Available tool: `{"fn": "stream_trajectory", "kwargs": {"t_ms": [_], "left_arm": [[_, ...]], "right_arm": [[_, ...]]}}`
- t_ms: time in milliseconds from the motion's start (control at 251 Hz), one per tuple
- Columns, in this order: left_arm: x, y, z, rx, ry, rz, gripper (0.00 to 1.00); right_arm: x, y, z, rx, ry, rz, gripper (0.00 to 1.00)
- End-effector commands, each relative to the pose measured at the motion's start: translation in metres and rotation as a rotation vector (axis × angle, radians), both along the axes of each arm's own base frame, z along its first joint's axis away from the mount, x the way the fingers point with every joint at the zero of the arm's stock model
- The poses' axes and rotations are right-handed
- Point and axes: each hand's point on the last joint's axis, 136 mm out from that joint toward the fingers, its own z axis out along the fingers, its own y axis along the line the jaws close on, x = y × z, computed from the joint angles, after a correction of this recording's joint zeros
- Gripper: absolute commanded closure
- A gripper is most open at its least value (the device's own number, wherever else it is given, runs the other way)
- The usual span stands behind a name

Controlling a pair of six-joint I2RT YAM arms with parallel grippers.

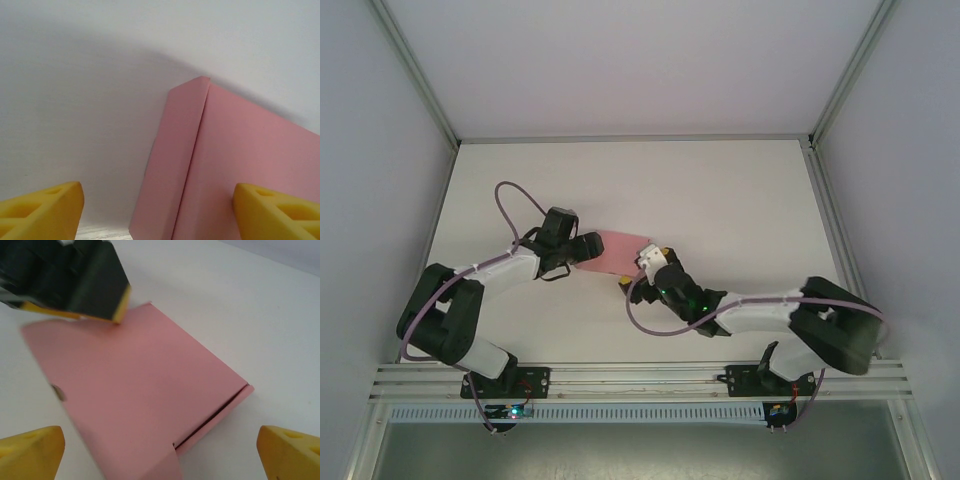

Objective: Assemble paper box

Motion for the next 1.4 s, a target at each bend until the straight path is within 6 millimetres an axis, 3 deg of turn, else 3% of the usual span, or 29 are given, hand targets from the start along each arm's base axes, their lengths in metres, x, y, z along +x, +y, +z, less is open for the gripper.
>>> {"fn": "stream_trajectory", "kwargs": {"t_ms": [0,52,116,180,239,323,515,686,774,974,1193,1397], "left_arm": [[-0.025,0.011,-0.036,0.072,0.117,-0.031,0.25],[-0.025,0.012,-0.038,0.077,0.123,-0.031,0.26],[-0.026,0.011,-0.039,0.078,0.128,-0.036,0.27],[-0.028,0.012,-0.042,0.082,0.133,-0.036,0.27],[-0.030,0.011,-0.044,0.080,0.141,-0.039,0.28],[-0.031,0.009,-0.047,0.076,0.152,-0.047,0.29],[-0.032,0.005,-0.044,0.080,0.146,-0.056,0.29],[-0.031,0.000,-0.035,0.069,0.128,-0.068,0.29],[-0.032,-0.007,-0.030,0.055,0.127,-0.098,0.29],[-0.029,-0.016,-0.015,0.031,0.097,-0.121,0.29],[-0.015,-0.019,0.006,0.015,0.034,-0.099,0.24],[-0.002,-0.030,0.000,-0.131,0.021,-0.094,0.23]], "right_arm": [[-0.021,-0.007,0.002,-0.031,0.020,0.109,0.02],[-0.018,-0.015,0.013,-0.009,-0.005,0.085,0.02],[0.000,-0.036,0.025,0.050,-0.005,-0.059,0.02],[0.018,-0.052,0.030,0.158,0.056,-0.182,0.02],[0.031,-0.055,0.031,0.266,0.148,-0.225,0.02],[0.051,-0.058,0.021,0.332,0.262,-0.312,0.02],[0.071,-0.032,-0.020,0.310,0.440,-0.301,0.02],[0.078,-0.025,-0.059,0.316,0.576,-0.293,0.17],[0.077,-0.025,-0.071,0.351,0.615,-0.278,0.34],[0.073,-0.040,-0.098,0.332,0.674,-0.318,0.54],[0.076,-0.046,-0.093,0.323,0.669,-0.310,0.53],[0.079,-0.038,-0.090,0.327,0.681,-0.273,0.52]]}}
